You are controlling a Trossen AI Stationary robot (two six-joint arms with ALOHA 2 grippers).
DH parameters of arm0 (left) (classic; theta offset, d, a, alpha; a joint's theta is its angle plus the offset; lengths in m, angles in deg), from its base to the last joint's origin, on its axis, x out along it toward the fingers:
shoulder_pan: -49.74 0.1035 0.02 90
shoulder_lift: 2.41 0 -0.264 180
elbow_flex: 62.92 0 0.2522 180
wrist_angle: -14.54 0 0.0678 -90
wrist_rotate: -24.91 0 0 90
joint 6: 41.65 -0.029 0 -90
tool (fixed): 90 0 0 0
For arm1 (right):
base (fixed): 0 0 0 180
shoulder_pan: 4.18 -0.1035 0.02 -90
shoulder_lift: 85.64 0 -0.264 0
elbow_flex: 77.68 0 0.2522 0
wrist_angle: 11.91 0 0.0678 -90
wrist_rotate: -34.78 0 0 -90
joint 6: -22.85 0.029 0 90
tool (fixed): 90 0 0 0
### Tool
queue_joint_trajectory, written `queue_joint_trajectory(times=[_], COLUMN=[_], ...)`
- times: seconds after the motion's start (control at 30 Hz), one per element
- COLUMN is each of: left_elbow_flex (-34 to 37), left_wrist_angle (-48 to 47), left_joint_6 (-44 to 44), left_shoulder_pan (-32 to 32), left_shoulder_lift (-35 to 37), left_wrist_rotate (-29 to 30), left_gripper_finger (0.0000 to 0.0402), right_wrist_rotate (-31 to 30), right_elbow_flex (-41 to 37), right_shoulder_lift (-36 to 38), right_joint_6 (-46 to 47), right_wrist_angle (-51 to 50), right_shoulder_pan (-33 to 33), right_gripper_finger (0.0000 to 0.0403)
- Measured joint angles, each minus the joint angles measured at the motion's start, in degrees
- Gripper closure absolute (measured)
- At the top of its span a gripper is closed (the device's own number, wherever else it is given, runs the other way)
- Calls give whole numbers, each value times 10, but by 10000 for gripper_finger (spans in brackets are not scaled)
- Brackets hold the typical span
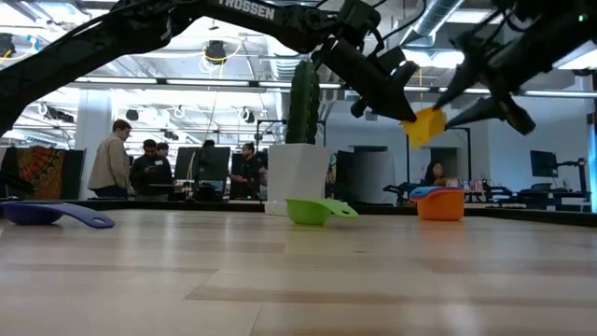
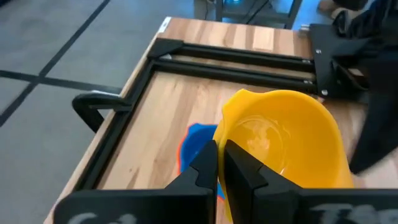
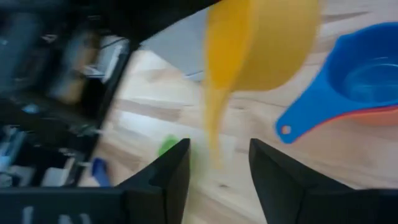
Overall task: Nest measuring cups in basket
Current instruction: Stack the yellow measuring cup on top of the blue measuring cup
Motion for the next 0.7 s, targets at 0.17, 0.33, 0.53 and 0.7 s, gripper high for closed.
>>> queue_joint_trajectory(times=[0.17,0.33,0.53,0.7], left_elbow_flex=[0,0,0,0], left_wrist_angle=[1,1,-1,-7], left_joint_6=[11,15,15,18], left_shoulder_pan=[-1,0,0,-1], left_shoulder_lift=[0,0,0,0], left_wrist_rotate=[-11,-12,-13,-13], left_gripper_finger=[401,401,401,401], right_wrist_rotate=[-9,4,30,21], right_elbow_flex=[-5,-5,-5,-5], right_shoulder_lift=[-28,-61,-77,-50], right_joint_6=[-23,-34,-26,-20], right_wrist_angle=[17,48,73,68], right_shoulder_pan=[6,16,11,-7], right_gripper_finger=[262,284,281,267])
